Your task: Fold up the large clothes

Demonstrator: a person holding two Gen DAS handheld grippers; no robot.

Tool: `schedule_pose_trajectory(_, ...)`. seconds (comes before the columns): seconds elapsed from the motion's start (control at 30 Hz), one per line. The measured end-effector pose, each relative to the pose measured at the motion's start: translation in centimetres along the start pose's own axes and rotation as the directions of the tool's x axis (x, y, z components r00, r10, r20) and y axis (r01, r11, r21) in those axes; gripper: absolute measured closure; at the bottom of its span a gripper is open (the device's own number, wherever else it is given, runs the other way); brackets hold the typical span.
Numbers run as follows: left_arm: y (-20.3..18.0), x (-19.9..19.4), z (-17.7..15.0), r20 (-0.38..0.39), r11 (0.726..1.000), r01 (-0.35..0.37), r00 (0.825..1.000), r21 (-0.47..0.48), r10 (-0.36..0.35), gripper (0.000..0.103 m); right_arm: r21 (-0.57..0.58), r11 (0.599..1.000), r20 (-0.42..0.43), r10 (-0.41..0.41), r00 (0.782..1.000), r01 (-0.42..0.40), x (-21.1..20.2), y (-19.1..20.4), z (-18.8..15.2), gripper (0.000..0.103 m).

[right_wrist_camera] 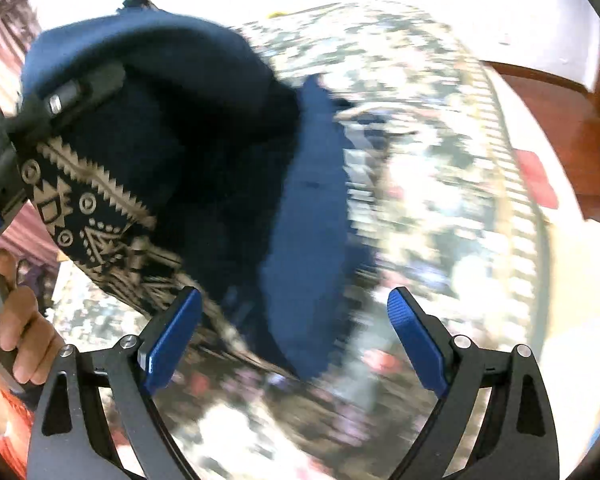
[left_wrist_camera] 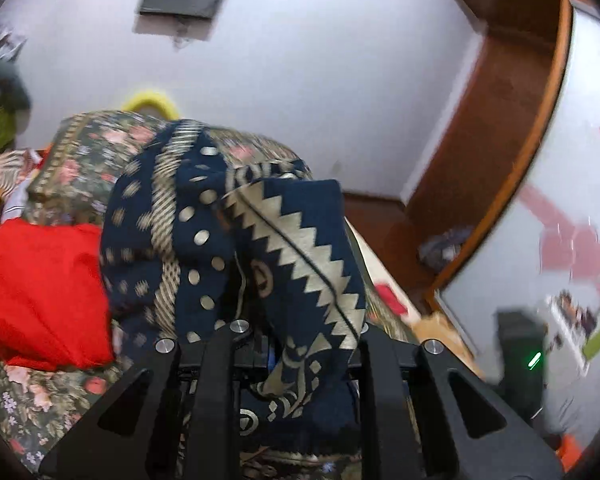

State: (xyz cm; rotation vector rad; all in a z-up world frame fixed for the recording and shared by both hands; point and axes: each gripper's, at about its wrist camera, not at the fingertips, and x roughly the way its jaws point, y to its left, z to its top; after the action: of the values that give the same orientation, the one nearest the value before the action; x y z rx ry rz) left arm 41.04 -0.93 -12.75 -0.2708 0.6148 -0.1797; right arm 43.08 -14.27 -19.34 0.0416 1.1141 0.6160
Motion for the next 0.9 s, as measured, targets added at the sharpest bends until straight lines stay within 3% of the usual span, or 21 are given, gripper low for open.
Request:
schedule_pose_trajectory(0.17, -1.7, 3.6, -4.3, -0.189, 0.998, 0.039, 0.982, 0.056, -0.027, 0.088, 0.074, 0.996, -0.012, -0.058, 0.998, 0.059, -1.6, -4.3, -2.0, 0.01)
schedule_pose_trajectory(0.33, -0.9, 6.5, -8.8, -0.38, 0.995, 0.063, 0.924, 0.072, -0.031, 0.088, 0.15, 0.988, -0.016, -0.044, 0.999, 0.046, -2.9, -6.2, -3.9, 0.01)
schedule_pose_trajectory(0.5, -1.2, 6.2, -9.8, -0.456, 0.983, 0.139, 0.887, 0.121, -0.069, 0.088, 0.174, 0.985, 0.008, -0.02, 1.0, 0.018, -4.4, -5.9, -4.5, 0.01)
schedule_pose_trajectory(0.6, -1.9, 5.2, -9.9, -0.472, 0.975, 0.143, 0.88, 0.17, -0.047, 0.08, 0.167, 0.986, 0.025, 0.0, 1.0, -0.004, -5.6, -4.8, -4.5, 0.01)
schedule_pose_trajectory(0.67, -2.5, 4.2, -9.7, -0.483, 0.967, 0.164, 0.874, 0.194, -0.051, 0.059, 0.161, 0.987, 0.031, 0.006, 1.0, -0.011, -5.8, -4.3, -4.5, 0.01)
schedule_pose_trajectory(0.9, -2.9, -0.8, -10.0, -0.432, 0.945, 0.106, 0.901, 0.309, 0.04, 0.052, 0.119, 0.992, 0.068, 0.023, 0.997, -0.031, -6.6, -1.3, -3.8, 0.01)
